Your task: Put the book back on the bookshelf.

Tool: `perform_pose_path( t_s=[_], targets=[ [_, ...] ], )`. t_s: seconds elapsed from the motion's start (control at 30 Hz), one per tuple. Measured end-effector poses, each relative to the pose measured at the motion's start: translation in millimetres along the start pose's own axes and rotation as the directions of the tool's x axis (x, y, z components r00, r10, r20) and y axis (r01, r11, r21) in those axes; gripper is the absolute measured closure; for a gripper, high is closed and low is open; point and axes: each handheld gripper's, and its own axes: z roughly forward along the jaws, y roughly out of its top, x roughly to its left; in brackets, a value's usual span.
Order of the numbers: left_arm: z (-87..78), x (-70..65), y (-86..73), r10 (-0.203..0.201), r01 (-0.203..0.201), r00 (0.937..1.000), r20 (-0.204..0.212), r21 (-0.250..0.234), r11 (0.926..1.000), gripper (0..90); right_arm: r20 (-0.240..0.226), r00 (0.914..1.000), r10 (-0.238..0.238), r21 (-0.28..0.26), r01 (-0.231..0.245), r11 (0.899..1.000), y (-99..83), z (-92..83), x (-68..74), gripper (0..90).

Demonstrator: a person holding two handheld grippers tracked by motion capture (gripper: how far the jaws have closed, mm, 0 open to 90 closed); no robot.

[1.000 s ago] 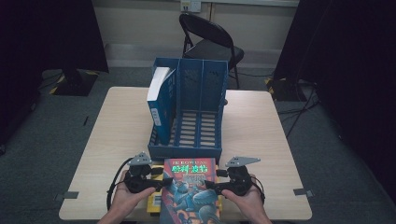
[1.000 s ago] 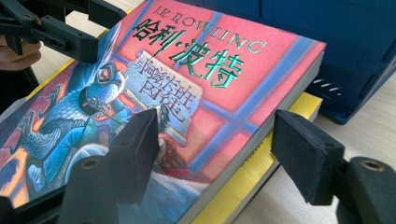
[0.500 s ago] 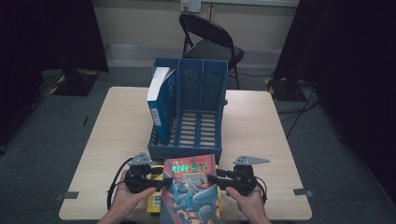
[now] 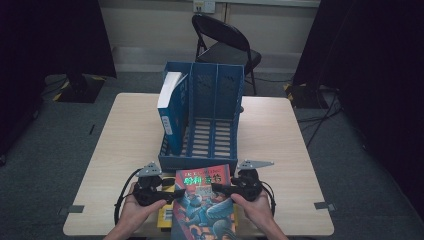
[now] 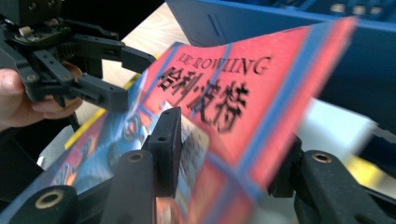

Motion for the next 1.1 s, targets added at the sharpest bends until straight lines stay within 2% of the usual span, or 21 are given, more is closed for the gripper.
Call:
perform_pose_path(
  t_s=[0.07, 0.17, 0.27, 0.4, 0.47, 0.63, 0.77, 0.8, 0.87, 0.9, 0.93, 1.0, 1.1],
  targets=[
    [0.1, 0.3, -0.6, 0.003, -0.003, 1.0000, 0.000, -0.006, 1.0000, 36.5, -0.019, 0.9998, 0.002, 0.005, -0.002, 1.000, 2.6, 6.3, 0.7, 59.2],
    [-0.1, 1.4, -1.4, -0.003, 0.003, 1.0000, 0.006, -0.015, 0.9999, 36.9, -0.044, 0.9990, -0.012, 0.022, 0.013, 1.000, 3.6, 7.7, 1.6, 70.6],
    [0.1, 1.0, -1.4, -0.015, 0.015, 0.9999, 0.004, -0.020, 0.9997, 37.2, -0.100, 0.9949, 0.009, -0.007, -0.010, 1.000, 5.0, 3.1, 0.5, 80.9],
    [0.2, 3.5, -1.0, -0.045, 0.046, 0.9988, 0.020, -0.027, 0.9986, 36.3, -0.114, 0.9935, -0.011, -0.029, 0.008, 1.000, 6.6, -0.1, 3.7, 83.3],
    [0.1, 5.6, -0.5, -0.077, 0.077, 0.9966, 0.030, -0.031, 0.9965, 35.9, -0.121, 0.9925, -0.014, -0.043, 0.009, 0.999, 6.7, -1.9, 5.2, 83.9],
    [0.8, 9.2, 0.1, -0.108, 0.110, 0.9923, 0.061, -0.038, 0.9932, 33.5, -0.126, 0.9915, -0.032, -0.070, 0.023, 0.997, 7.7, -5.7, 9.8, 84.7],
    [1.8, 10.5, 0.8, -0.126, 0.130, 0.9881, 0.088, -0.034, 0.9910, 31.7, -0.131, 0.9904, -0.044, -0.086, 0.033, 0.996, 8.9, -7.5, 14.2, 85.2],
    [2.9, 9.9, 1.3, -0.133, 0.136, 0.9855, 0.106, -0.027, 0.9903, 33.0, -0.131, 0.9901, -0.051, -0.086, 0.039, 0.996, 9.3, -7.5, 14.8, 85.2],
    [4.0, 5.8, 2.3, -0.118, 0.120, 0.9892, 0.086, -0.021, 0.9925, 31.8, -0.134, 0.9897, -0.050, -0.089, 0.038, 0.995, 9.5, -6.6, 14.8, 85.3],
    [4.0, 6.3, 3.1, -0.117, 0.119, 0.9890, 0.091, -0.015, 0.9928, 31.3, -0.137, 0.9895, -0.047, -0.090, 0.035, 0.995, 9.2, -6.6, 14.4, 85.3],
    [3.7, 7.2, 3.7, -0.123, 0.124, 0.9878, 0.095, -0.007, 0.9922, 31.7, -0.136, 0.9897, -0.046, -0.092, 0.034, 0.995, 8.7, -6.6, 14.2, 85.3],
    [3.5, 10.0, 5.3, -0.152, 0.152, 0.9808, 0.122, 0.008, 0.9883, 34.3, -0.137, 0.9894, -0.048, -0.093, 0.035, 0.995, 8.5, -6.3, 14.0, 85.3],
    [2.7, 8.7, 6.6, -0.163, 0.162, 0.9797, 0.117, 0.013, 0.9867, 35.4, -0.133, 0.9898, -0.050, -0.090, 0.038, 0.995, 8.6, -5.7, 13.9, 85.4]
  ],
)
